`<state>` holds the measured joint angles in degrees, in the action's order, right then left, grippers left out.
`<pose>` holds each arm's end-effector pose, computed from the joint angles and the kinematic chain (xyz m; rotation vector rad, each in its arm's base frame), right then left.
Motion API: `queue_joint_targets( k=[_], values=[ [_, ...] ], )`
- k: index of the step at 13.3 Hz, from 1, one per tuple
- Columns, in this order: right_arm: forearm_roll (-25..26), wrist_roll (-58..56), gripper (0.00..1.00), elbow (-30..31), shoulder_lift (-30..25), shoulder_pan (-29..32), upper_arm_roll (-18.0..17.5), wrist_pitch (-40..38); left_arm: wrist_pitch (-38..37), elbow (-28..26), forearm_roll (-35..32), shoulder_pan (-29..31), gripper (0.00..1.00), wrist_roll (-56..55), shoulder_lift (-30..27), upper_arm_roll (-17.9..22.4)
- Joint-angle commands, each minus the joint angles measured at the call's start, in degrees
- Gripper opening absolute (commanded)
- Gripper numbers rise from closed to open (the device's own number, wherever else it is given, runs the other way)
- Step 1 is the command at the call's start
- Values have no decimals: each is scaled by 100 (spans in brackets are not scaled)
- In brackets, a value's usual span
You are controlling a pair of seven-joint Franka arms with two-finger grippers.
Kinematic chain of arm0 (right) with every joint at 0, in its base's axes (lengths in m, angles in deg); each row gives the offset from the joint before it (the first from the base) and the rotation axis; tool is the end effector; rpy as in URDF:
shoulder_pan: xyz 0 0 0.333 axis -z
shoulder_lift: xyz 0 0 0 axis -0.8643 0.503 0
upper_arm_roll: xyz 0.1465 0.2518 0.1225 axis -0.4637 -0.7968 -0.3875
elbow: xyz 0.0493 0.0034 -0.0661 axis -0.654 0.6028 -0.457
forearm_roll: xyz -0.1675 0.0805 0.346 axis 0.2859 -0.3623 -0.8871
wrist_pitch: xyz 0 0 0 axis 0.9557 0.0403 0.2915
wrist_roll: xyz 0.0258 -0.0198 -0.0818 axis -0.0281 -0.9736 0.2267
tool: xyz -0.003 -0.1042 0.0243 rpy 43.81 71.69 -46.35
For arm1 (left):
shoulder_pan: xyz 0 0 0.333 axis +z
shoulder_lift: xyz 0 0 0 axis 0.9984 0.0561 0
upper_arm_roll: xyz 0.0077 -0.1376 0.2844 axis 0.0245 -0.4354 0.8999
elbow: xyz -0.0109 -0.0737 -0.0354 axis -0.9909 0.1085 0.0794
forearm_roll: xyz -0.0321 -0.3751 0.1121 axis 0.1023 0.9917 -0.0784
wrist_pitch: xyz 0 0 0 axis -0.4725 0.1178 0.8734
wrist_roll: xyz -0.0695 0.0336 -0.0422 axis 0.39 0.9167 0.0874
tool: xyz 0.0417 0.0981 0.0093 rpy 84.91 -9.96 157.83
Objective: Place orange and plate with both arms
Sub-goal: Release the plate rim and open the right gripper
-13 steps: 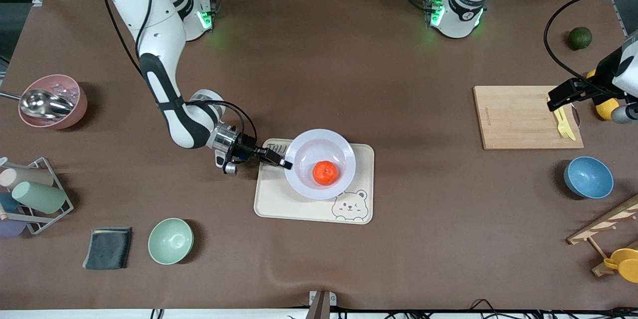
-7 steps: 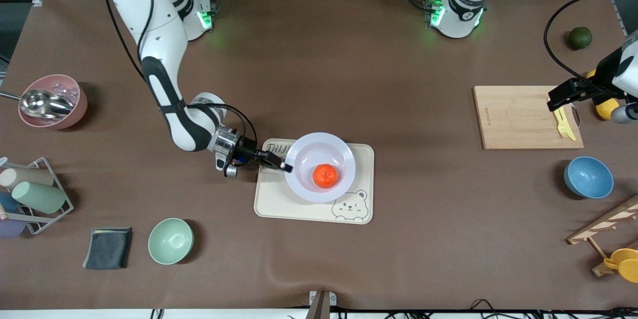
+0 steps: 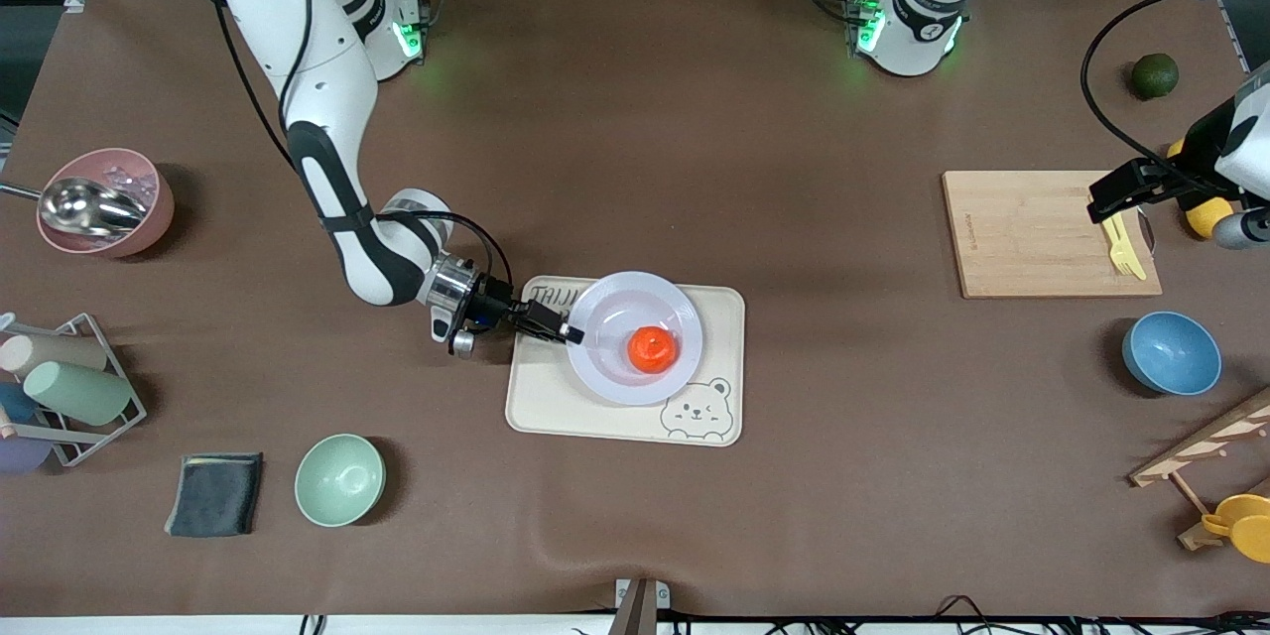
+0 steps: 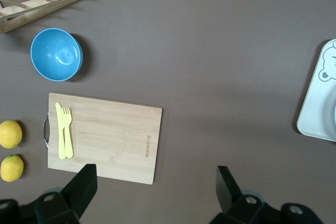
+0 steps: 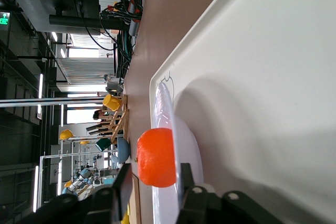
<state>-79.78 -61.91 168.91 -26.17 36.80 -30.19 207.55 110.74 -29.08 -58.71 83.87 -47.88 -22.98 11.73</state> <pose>0.5541 0.2730 0.1199 -1.8436 0.3032 -0.2829 0.5712 -0.0131 0.6056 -3.0962 -0.2002 0.0169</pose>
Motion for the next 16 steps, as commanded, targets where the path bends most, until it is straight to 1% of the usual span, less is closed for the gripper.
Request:
queue_joint_targets(
  k=[1, 3, 5, 7, 8, 10, 12, 14, 16],
  values=[
    [83, -178, 68, -115, 71, 121, -49, 49, 0, 6, 140, -25, 100, 114, -24, 70],
    [205, -169, 66, -106, 71, 147, -41, 49, 0, 15, 140, -16, 100, 123, -41, 70],
    [600, -82, 64, -115, 54, 322, -41, 49, -9, 15, 140, -8, 100, 123, -59, 70],
    [698, 93, 57, -106, 10, 332, -41, 67, -26, 15, 140, -8, 100, 123, -67, 70],
    [794, 173, 58, -106, 1, 332, -41, 93, -35, 15, 140, -16, 100, 123, -76, 70],
    [1153, 470, 63, -115, -51, 340, -41, 225, -53, 15, 140, -8, 100, 123, -94, 70],
    [1759, 1032, 63, -124, -157, 445, -6, 225, -61, 6, 140, -8, 100, 123, -129, 70],
    [2619, 2014, 64, -159, -410, 569, 3, 216, -61, 6, 140, -8, 100, 123, -138, 70],
    [3463, 3183, 69, -255, -657, 578, 3, 216, -61, 6, 140, -25, 100, 123, -138, 62]
  ],
)
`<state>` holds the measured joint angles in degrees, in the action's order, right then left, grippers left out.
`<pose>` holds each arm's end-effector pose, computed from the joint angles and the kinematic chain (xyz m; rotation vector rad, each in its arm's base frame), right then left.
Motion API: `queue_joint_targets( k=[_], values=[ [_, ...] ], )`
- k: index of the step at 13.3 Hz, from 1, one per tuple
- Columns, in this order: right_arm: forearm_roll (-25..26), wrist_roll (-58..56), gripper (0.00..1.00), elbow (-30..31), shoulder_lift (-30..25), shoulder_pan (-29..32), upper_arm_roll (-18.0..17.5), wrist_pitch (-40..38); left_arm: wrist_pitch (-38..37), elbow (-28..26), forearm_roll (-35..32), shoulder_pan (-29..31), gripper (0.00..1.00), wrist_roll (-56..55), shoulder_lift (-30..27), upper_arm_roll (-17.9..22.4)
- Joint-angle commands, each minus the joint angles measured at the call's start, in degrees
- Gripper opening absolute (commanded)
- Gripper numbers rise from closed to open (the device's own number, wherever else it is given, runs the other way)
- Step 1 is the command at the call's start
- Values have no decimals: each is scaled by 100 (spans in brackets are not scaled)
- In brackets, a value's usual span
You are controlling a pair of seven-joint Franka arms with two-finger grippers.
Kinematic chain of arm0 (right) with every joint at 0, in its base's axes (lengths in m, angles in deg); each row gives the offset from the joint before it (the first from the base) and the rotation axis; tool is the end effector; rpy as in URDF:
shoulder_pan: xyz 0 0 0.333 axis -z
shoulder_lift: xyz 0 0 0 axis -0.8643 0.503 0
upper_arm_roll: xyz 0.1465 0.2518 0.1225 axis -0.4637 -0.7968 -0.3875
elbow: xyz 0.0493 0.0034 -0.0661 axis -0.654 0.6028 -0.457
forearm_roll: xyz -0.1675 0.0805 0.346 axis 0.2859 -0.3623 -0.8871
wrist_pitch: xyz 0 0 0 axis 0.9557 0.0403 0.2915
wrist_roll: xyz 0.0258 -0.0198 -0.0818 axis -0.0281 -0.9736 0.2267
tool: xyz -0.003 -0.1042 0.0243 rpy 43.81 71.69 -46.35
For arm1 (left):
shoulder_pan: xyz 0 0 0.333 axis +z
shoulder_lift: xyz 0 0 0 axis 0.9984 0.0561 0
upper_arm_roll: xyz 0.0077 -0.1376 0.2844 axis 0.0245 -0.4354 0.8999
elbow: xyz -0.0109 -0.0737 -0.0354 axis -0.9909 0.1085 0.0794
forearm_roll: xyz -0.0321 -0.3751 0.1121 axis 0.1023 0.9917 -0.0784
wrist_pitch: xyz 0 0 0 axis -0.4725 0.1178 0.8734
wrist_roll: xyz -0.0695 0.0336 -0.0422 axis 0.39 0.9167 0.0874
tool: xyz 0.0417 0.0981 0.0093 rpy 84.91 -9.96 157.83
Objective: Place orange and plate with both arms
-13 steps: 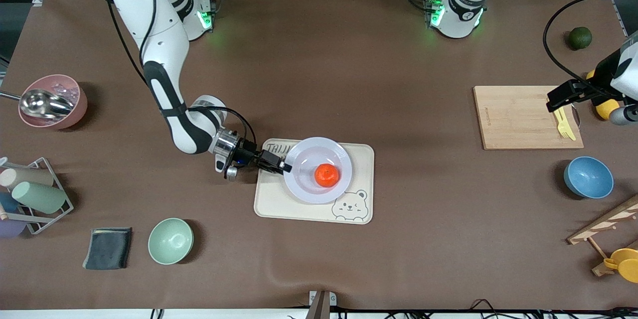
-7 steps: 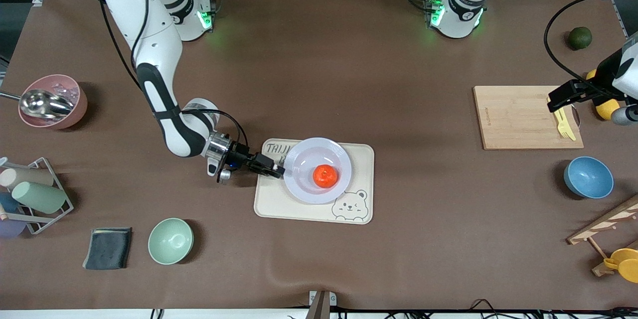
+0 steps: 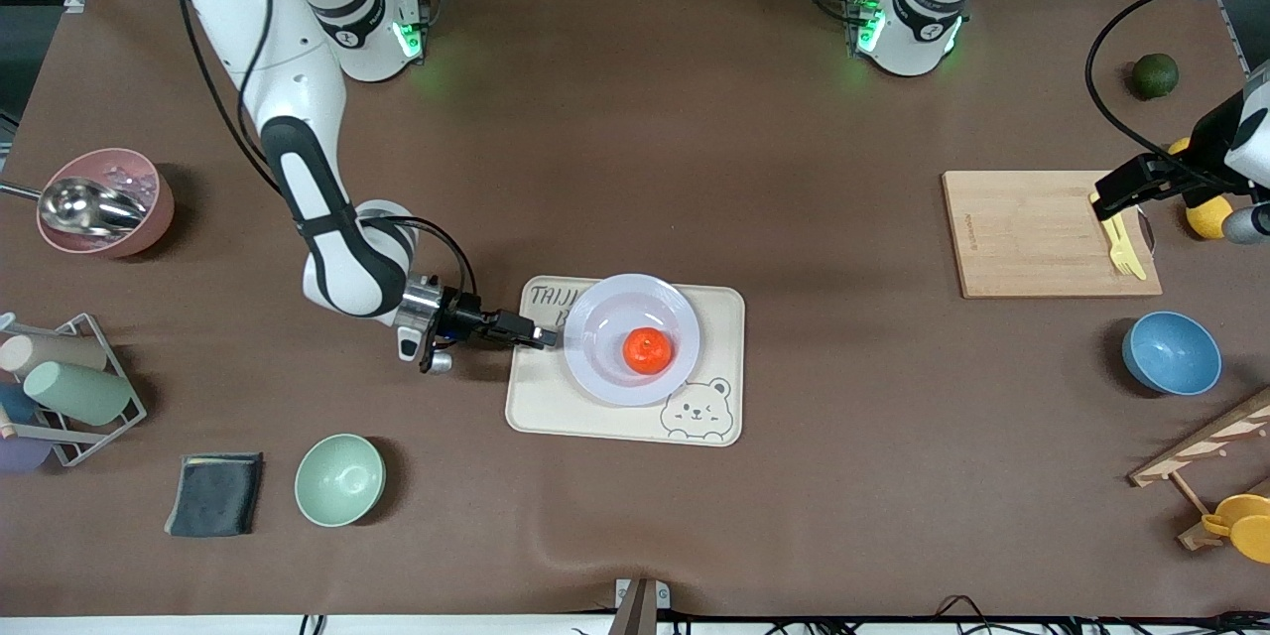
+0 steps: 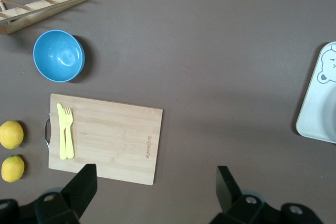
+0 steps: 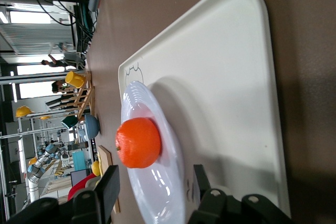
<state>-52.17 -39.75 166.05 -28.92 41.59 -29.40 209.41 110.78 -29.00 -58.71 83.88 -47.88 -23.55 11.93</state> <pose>0.5922 0.2238 0.1578 -2.0321 0.2589 -0.0522 0.5686 -0.0109 0.6120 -3.0970 -0.2063 -0.0016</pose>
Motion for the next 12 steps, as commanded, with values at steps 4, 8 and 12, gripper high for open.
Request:
queue_joint_targets(
  k=[4, 8, 12],
  values=[
    [2292, 2383, 97, -84, -760, 239, -57, -31, -66, 6, 140, -53, 100, 123, -81, -90],
    [3690, 2835, 100, -354, -989, 835, -5, -985, -66, 15, 140, -61, 100, 132, -81, -117],
    [5174, 3169, 100, -1136, -980, 1679, 22, -2340, -66, 15, 140, -62, 100, 132, -90, -161]
  ],
)
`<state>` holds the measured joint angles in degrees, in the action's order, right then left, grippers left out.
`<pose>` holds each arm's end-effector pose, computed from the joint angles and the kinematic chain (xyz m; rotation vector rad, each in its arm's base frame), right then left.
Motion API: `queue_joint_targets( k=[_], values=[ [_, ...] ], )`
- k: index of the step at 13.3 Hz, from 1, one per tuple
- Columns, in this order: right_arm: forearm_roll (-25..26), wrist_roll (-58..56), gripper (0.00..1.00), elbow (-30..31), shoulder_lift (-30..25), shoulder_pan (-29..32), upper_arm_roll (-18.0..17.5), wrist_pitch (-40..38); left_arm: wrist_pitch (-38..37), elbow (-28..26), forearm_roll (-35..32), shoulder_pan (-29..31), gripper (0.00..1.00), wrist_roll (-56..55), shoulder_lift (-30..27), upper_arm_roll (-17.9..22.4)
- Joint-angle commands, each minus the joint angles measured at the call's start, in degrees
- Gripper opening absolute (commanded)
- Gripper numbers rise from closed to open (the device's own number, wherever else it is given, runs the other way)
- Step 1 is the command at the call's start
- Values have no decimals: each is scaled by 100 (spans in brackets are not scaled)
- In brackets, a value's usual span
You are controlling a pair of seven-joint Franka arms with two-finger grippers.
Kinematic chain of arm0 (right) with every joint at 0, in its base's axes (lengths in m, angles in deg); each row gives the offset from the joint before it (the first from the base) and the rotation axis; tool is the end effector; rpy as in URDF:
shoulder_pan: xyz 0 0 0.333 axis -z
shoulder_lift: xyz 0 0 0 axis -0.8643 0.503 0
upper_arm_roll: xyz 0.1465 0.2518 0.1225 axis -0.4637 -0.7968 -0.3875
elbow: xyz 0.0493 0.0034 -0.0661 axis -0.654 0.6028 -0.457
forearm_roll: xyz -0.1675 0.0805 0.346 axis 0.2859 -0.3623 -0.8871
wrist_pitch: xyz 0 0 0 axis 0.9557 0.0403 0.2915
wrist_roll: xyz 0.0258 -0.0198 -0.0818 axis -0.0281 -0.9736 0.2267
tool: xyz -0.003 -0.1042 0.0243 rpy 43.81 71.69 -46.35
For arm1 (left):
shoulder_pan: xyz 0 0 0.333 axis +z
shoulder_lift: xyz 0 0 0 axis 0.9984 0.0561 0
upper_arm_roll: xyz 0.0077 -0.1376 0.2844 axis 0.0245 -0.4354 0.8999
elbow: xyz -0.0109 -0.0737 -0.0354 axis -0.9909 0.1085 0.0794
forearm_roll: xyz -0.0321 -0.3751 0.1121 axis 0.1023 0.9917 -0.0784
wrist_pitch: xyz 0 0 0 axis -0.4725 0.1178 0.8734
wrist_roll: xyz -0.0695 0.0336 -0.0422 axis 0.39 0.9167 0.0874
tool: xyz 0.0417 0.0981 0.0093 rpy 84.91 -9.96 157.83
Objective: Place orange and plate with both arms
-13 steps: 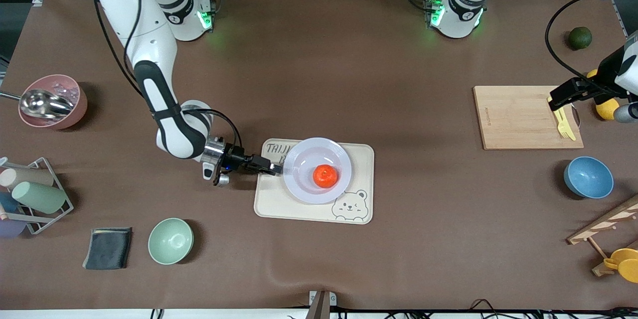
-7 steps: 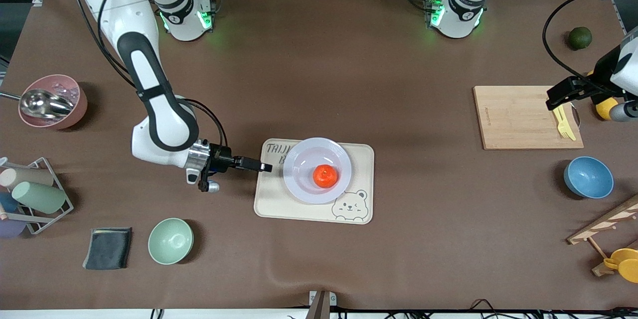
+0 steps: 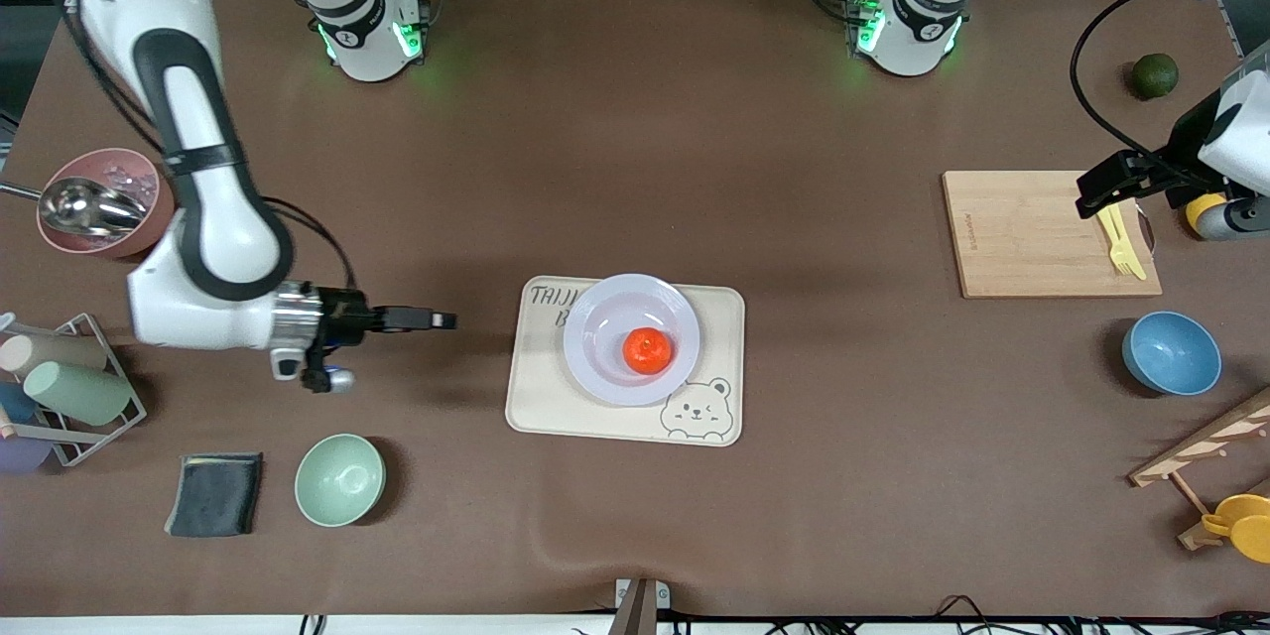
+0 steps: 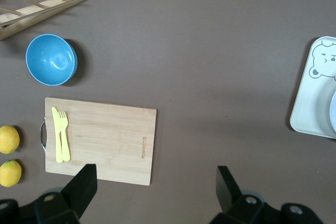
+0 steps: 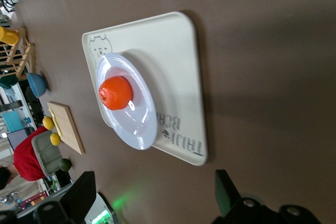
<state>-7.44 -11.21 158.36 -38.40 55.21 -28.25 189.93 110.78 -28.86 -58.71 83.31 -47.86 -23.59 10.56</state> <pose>0.6406 0.0936 0.2948 -2.3343 0.1204 0.2727 0.5678 -0.0299 0.6135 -3.1014 -0.1535 -0.0072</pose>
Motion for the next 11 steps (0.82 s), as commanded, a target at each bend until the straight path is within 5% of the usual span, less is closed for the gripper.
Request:
queue_joint_targets(
  k=[1, 5, 11],
  values=[
    [1046, 350, 100, -587, -41, 511, -94, -673, -65, 2, 140, 4, 100, 129, -78, -42],
    [2477, 1148, 100, -1440, -268, 706, -58, -1448, -65, 2, 140, -4, 100, 129, -77, -42],
    [4079, 1799, 100, -1521, -1453, 618, -111, -2038, -65, -7, 253, 39, 100, 200, -104, -42]
  ],
)
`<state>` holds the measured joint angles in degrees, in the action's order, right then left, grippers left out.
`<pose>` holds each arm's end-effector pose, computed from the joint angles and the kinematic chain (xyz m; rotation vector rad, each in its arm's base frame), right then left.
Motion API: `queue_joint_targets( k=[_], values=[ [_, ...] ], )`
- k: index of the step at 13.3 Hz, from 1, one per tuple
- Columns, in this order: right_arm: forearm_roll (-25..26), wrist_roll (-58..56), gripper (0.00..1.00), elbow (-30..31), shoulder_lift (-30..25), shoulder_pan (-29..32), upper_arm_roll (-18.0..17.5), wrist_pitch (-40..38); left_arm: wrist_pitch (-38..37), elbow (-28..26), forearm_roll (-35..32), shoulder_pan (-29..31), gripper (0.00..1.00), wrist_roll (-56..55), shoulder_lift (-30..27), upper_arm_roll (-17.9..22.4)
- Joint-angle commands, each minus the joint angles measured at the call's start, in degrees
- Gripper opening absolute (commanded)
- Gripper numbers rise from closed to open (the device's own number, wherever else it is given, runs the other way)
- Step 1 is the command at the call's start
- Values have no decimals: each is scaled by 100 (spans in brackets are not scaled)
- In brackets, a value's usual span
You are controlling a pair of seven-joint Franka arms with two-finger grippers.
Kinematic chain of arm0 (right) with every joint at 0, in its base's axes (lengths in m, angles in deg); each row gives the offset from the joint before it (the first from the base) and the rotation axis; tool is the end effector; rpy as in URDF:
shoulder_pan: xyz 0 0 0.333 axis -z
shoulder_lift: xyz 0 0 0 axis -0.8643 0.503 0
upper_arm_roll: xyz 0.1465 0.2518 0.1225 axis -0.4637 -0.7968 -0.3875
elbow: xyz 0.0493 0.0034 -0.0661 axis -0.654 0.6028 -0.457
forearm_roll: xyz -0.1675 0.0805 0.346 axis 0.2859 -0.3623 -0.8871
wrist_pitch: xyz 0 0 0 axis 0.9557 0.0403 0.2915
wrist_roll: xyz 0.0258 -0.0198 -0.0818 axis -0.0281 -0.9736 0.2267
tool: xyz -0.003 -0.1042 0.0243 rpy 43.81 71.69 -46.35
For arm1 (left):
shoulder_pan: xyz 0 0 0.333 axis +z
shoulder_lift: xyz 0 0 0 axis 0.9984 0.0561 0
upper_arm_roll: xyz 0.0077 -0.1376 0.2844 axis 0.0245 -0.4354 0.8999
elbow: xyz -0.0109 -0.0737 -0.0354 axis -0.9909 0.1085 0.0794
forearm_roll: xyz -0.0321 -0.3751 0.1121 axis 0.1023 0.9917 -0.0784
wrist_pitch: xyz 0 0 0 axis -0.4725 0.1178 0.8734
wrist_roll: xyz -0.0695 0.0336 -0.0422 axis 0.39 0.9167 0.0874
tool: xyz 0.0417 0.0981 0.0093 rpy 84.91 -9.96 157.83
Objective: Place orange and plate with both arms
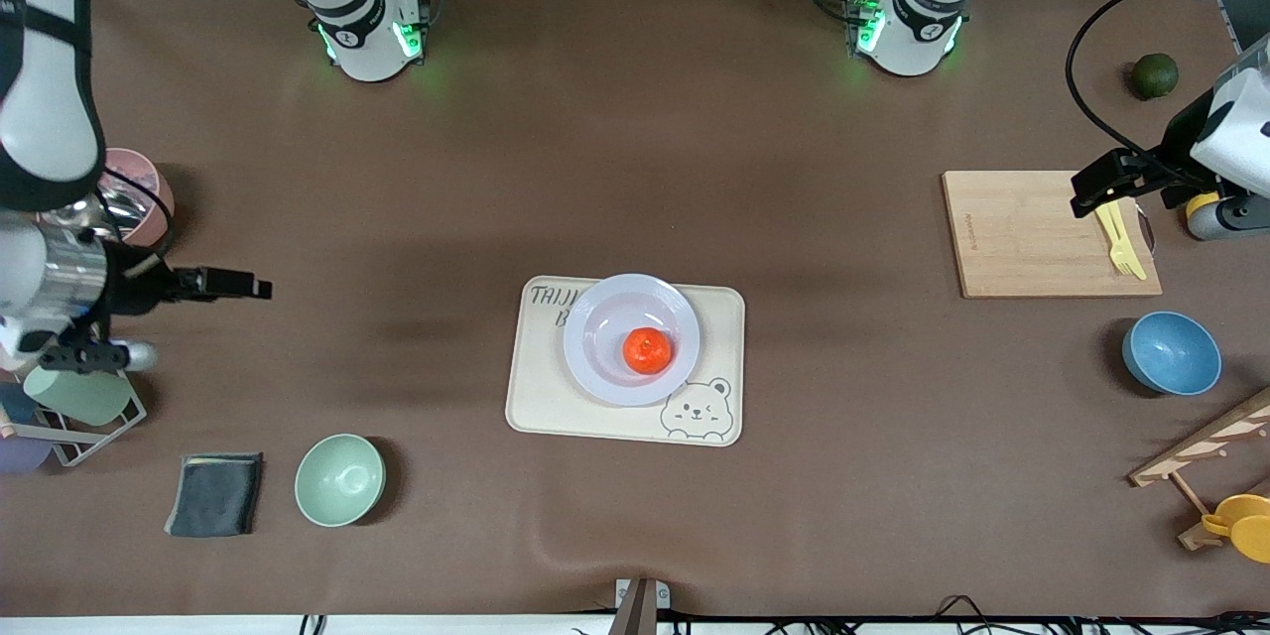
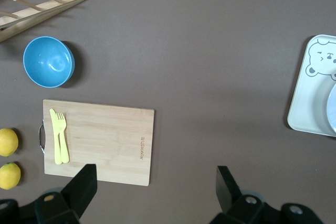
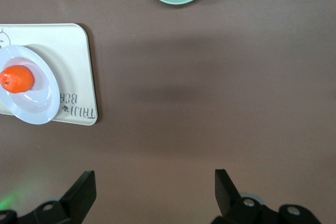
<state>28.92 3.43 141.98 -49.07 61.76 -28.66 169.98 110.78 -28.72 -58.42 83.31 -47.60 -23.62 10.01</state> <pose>0.6344 -0.0056 0.5016 -2.8839 0.0739 0.2873 0.5674 -0.0358 0.6149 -3.1081 -0.1320 -0.0110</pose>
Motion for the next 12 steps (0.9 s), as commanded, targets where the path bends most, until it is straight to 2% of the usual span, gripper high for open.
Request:
queue_joint_targets(
  k=[1, 2, 7, 12],
  values=[
    [854, 328, 100, 117, -537, -63, -96, -35, -65, -22, 251, 49, 100, 174, -101, 13],
    [1041, 337, 100, 135, -687, -107, -88, -8, -65, -30, 252, 40, 100, 174, -109, 13],
    [1095, 381, 100, 188, -1136, -99, -61, 229, -57, -31, 313, 40, 100, 174, -109, 13],
    [1183, 372, 100, 715, -1462, -142, -79, 510, -65, -31, 313, 49, 100, 218, -110, 13]
  ],
)
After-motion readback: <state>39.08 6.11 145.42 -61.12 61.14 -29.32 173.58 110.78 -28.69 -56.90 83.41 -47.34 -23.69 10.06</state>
